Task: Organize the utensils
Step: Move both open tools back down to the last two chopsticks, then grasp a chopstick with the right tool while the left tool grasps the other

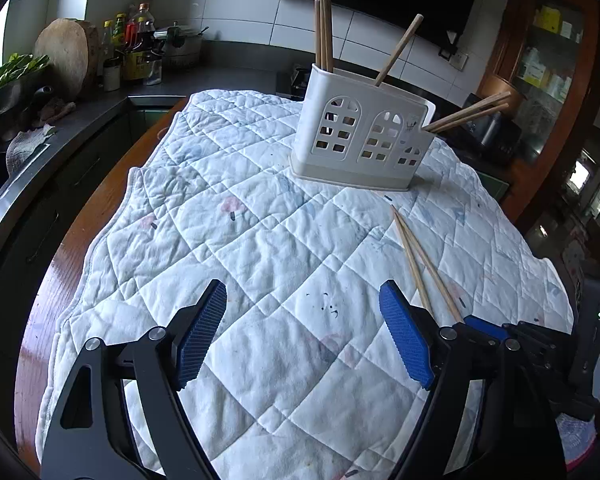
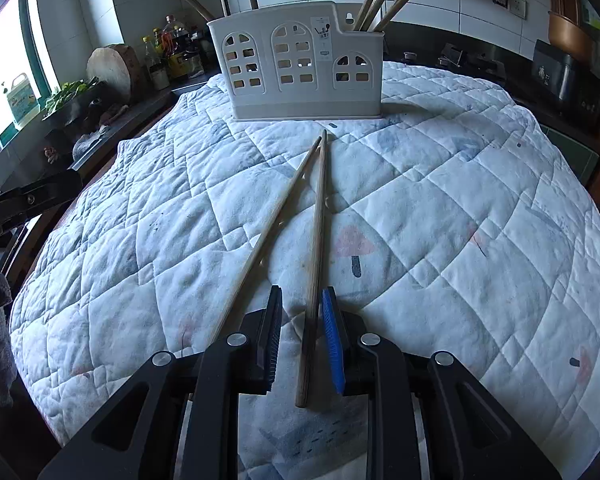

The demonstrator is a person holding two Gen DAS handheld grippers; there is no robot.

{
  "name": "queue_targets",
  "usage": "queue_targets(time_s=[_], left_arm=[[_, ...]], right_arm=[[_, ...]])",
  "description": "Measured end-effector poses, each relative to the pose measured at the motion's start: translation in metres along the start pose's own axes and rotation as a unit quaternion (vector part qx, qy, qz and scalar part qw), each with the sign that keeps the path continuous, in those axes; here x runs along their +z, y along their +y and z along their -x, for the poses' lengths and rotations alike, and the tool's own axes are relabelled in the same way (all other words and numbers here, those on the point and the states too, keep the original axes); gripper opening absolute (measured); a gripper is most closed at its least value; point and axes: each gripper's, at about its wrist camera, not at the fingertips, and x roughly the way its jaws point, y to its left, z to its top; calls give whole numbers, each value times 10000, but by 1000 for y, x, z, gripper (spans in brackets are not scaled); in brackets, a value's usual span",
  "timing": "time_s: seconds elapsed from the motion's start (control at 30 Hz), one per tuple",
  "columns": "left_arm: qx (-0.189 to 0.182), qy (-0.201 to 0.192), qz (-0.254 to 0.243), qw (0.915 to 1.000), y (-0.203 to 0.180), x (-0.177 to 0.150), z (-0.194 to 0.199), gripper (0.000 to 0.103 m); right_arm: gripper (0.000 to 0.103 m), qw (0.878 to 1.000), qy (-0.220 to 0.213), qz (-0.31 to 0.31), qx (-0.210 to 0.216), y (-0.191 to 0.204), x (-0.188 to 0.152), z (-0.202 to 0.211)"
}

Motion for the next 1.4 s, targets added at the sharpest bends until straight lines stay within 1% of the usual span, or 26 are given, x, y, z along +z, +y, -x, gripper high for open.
queue_targets(time_s=[0.17, 0.33, 0.4, 0.6, 0.8, 0.97, 1.2, 1.23, 1.27, 1.4], left_arm=[[37, 131, -10, 9999, 0, -8, -6, 79], [15, 222, 73, 9997, 0, -13, -8, 79], [-1, 262, 34, 9997, -3, -15, -10, 80], [-121, 399, -157, 9990, -21, -24, -15, 80], [-287, 577, -404, 9971, -47, -35, -22, 80], [-405, 691, -479, 9956, -66, -43, -27, 80], [-505, 734, -765, 9931, -94, -49, -31, 77], [-534, 735, -802, 9926, -97, -49, -32, 71], [-583, 755, -829, 9920, -101, -50, -32, 59], [-715, 844, -840, 9903, -112, -51, -41, 47]], right_arm=[[18, 10000, 2, 36, -89, 1, -1, -3], [12, 9996, -35, 117, -239, 3, -3, -3], [8, 9996, -64, 108, -255, 3, -2, -2], [7, 9995, -206, -6, -248, -3, -2, 7], [7, 9984, -510, -118, -208, -13, 2, 31], [7, 9969, -751, -202, -128, -22, 7, 51], [7, 9951, -955, -271, -37, -29, 10, 66], [7, 9948, -977, -274, -22, -30, 11, 68], [7, 9945, -1005, -280, -9, -31, 11, 69], [7, 9936, -1088, -286, 35, -32, 13, 74]])
